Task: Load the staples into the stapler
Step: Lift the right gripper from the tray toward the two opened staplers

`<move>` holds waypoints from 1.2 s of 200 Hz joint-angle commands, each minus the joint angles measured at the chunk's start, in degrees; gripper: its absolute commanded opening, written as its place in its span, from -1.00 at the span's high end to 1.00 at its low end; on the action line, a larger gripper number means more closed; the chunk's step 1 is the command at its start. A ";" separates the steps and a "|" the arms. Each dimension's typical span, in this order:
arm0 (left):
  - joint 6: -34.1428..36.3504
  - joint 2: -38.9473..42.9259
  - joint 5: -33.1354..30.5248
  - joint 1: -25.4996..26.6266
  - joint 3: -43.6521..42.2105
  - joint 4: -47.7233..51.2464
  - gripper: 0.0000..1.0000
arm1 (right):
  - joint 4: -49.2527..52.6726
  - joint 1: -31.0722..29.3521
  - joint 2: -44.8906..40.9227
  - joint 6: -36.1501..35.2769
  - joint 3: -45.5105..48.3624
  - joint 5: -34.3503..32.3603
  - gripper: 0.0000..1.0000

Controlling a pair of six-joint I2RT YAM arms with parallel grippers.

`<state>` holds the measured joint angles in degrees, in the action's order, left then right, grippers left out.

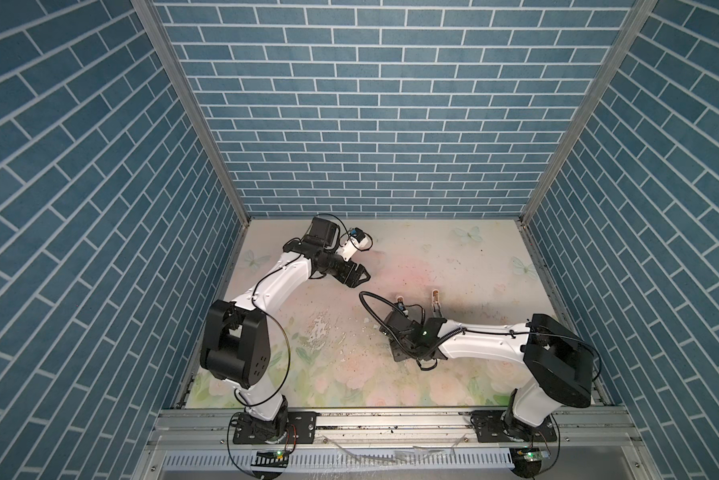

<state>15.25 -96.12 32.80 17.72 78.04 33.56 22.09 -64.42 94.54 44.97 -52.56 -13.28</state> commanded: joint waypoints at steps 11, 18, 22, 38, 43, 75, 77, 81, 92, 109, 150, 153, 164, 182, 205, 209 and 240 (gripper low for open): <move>0.02 -0.17 1.22 -2.22 1.84 1.96 -0.65 | -2.50 0.95 -2.49 -0.50 1.54 -0.81 0.89; 0.28 0.04 1.03 -2.58 2.01 2.20 -0.65 | -3.21 1.09 -2.92 -0.81 1.79 -0.46 0.89; 0.45 0.20 1.00 -2.75 2.10 2.36 -0.65 | -3.63 1.13 -3.23 -0.97 1.90 -0.43 0.89; 1.07 0.70 0.48 -3.21 2.46 3.15 -0.65 | -4.67 1.38 -4.35 -1.43 2.18 -0.34 0.88; 1.18 0.92 0.36 -3.33 2.54 3.18 -0.65 | -4.90 1.56 -4.70 -1.55 2.23 -0.34 0.88; 1.23 1.85 -0.01 -3.65 2.81 3.55 -0.65 | -5.89 2.45 -7.30 -2.67 2.55 -0.26 0.88; 1.20 1.88 -0.01 -3.65 2.82 3.60 -0.65 | -5.91 2.50 -7.45 -2.75 2.55 -0.19 0.88; 1.19 1.98 -0.01 -3.65 2.84 3.61 -0.65 | -6.00 2.69 -7.74 -2.90 2.63 -0.09 0.88; 1.19 2.18 -0.17 -3.65 2.98 3.74 -0.65 | -6.48 3.38 -8.53 -3.36 3.13 0.08 0.88; 1.19 2.33 -0.30 -3.65 3.51 4.28 -0.65 | -7.55 5.25 -9.82 -4.22 4.11 1.26 0.88; 2.11 2.95 -1.32 -3.66 4.14 5.66 -0.65 | -8.15 9.96 -13.25 -7.36 6.07 2.11 0.86; 2.16 2.96 -1.41 -3.65 4.14 5.73 -0.65 | -8.16 10.30 -13.39 -7.62 6.21 2.24 0.86; 2.27 2.95 -1.51 -3.65 4.04 6.01 -0.65 | -8.28 11.69 -14.30 -8.74 6.73 2.44 0.86; 2.25 3.03 -1.38 -3.65 3.79 6.10 -0.65 | -8.43 13.92 -15.61 -10.60 7.72 2.72 0.85; 2.49 3.33 -1.16 -3.65 3.26 5.91 -0.65 | -8.79 16.65 -17.16 -12.98 9.07 3.29 0.85; 2.52 3.31 -1.07 -3.70 3.13 5.89 -0.65 | -8.95 17.10 -17.42 -13.41 9.31 3.49 0.85; 2.46 2.96 -0.50 -3.65 2.83 5.88 -0.65 | -9.39 20.51 -18.43 -16.24 10.61 4.69 0.84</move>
<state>17.17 -94.39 31.77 14.48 80.77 38.52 13.41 -46.00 77.47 32.91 -42.98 -9.87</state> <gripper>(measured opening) 0.825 0.138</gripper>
